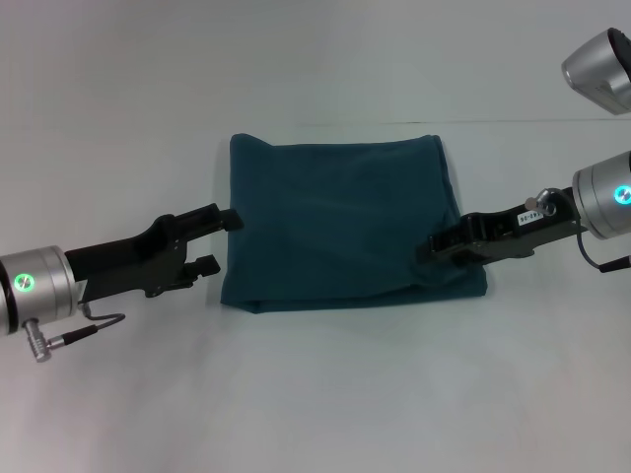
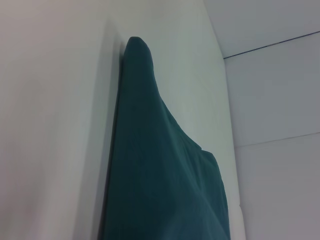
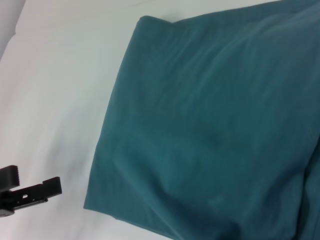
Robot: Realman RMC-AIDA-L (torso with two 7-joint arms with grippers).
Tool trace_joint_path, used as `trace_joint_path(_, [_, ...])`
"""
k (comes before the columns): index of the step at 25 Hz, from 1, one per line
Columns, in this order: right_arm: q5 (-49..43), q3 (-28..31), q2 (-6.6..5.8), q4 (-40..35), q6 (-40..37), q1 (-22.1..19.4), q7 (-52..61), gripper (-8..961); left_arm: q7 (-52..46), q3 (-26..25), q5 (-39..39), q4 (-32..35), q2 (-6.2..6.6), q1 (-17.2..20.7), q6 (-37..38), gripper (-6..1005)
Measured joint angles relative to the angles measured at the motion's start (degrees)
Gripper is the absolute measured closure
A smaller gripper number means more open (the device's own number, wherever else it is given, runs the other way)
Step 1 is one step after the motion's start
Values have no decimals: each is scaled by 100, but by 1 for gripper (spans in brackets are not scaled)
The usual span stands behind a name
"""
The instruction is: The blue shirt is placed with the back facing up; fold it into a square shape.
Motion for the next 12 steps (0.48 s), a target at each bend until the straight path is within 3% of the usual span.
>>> trace_joint_path(6, [-4,-26,0,11,48,-1,7,474,2,0,-4,0,0,-8,-11,95])
trace_joint_path(12, [-200,-26,15,14,64,12,69,607,1,0,-14,0,0,-9,-36,95])
